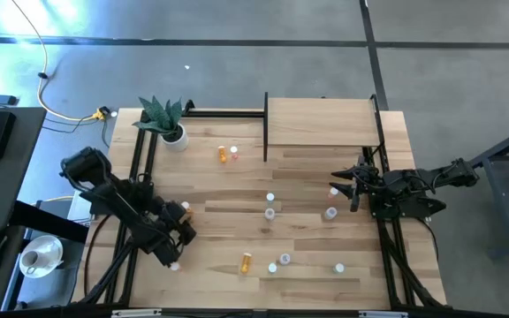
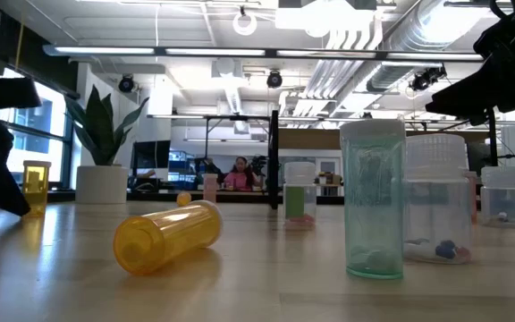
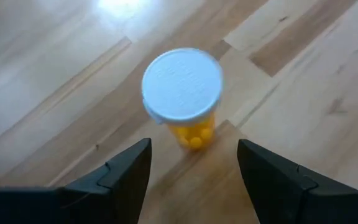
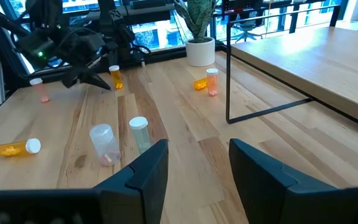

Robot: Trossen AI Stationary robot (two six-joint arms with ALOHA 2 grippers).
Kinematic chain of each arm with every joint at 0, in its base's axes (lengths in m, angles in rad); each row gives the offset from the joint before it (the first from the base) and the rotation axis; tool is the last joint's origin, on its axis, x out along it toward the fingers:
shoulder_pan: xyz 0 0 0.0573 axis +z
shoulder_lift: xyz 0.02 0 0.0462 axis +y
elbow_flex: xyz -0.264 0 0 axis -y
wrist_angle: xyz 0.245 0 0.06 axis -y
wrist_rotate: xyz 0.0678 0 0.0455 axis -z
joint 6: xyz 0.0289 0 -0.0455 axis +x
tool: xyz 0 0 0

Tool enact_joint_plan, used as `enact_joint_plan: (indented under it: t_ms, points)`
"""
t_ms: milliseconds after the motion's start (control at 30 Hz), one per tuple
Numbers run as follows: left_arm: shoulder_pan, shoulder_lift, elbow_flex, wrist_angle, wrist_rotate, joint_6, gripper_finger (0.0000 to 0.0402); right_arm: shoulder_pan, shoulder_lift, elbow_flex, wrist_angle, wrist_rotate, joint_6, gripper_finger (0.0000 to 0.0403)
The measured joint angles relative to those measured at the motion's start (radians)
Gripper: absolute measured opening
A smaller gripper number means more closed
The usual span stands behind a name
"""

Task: Pick and place medicine bottles onto shelf by color
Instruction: Put the left yellow pill bottle on the shelf

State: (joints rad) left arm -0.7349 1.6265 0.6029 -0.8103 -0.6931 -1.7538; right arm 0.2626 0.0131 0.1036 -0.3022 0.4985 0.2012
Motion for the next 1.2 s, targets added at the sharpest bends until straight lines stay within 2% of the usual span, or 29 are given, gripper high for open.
enact_joint_plan:
  t_ms: [400, 567, 967, 1200]
  points:
    - [-0.005, 0.108, 0.001, 0.0, -0.139, -0.103, 0.0224, 0.0, 0.0, 0.0, 0.0, 0.0, 0.0, 0.0161]
    - [-0.009, 0.13, 0.001, 0.006, -0.14, -0.125, 0.0195, 0.0, 0.0, 0.0, 0.0, 0.0, 0.0, 0.0161]
    - [-0.014, 0.139, 0.001, 0.022, -0.167, -0.11, 0.0095, 0.0, 0.0, 0.0, 0.0, 0.0, 0.0, 0.0161]
    - [-0.014, 0.139, 0.001, 0.026, -0.178, -0.095, 0.0087, 0.0, 0.0, 0.0, 0.0, 0.0, 0.0, 0.0161]
